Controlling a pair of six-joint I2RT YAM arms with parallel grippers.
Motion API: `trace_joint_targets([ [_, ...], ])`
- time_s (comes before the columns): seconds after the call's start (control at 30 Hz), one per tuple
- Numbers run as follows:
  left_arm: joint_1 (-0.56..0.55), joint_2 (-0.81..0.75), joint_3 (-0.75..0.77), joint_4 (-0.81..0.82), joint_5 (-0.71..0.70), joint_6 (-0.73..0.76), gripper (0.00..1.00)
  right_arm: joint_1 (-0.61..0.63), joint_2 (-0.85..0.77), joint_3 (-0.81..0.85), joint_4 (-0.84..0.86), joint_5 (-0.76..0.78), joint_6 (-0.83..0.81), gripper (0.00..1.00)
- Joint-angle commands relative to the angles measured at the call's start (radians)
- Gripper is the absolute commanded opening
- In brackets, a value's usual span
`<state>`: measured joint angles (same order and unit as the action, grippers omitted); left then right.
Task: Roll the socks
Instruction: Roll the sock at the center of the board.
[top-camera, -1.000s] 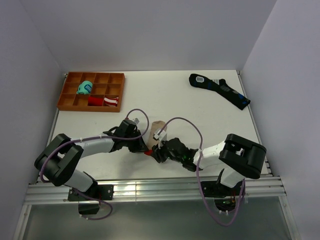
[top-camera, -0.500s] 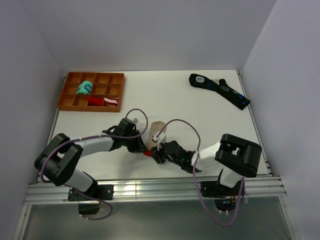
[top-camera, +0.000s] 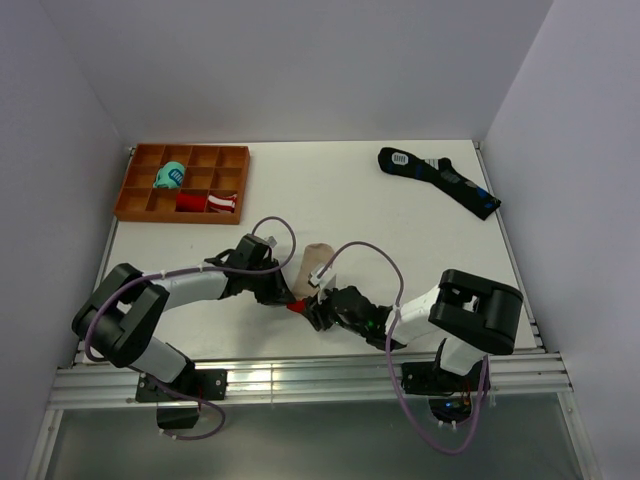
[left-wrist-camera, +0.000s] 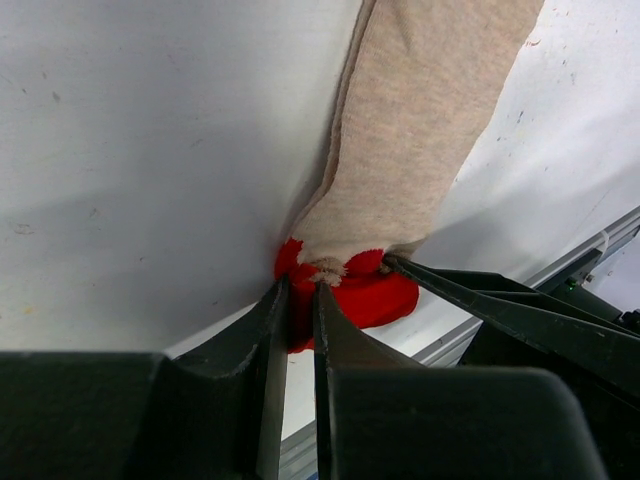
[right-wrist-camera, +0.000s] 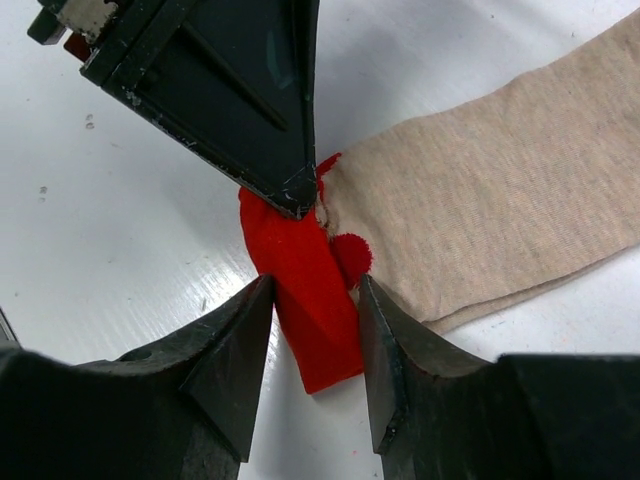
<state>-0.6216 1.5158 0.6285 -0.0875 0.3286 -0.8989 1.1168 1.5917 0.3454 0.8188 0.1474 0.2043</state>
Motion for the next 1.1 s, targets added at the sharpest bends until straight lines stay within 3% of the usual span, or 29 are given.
trace_joint_targets([
  [0.0, 0.008, 0.030, -0.003, -0.069, -0.031, 0.035, 0.03, 0.008, -0.013, -0.037, -0.046, -0.005, 0.018, 0.48],
  [0.77, 0.068, 0.075, 0.028, -0.063, 0.041, 0.046, 0.02, 0.055, 0.036, -0.043, -0.070, 0.073, 0.060, 0.49],
  [1.07, 0.071, 0.066, 0.019, -0.035, 0.056, 0.032, 0.03, 0.060, 0.067, -0.078, -0.018, 0.116, 0.113, 0.40],
])
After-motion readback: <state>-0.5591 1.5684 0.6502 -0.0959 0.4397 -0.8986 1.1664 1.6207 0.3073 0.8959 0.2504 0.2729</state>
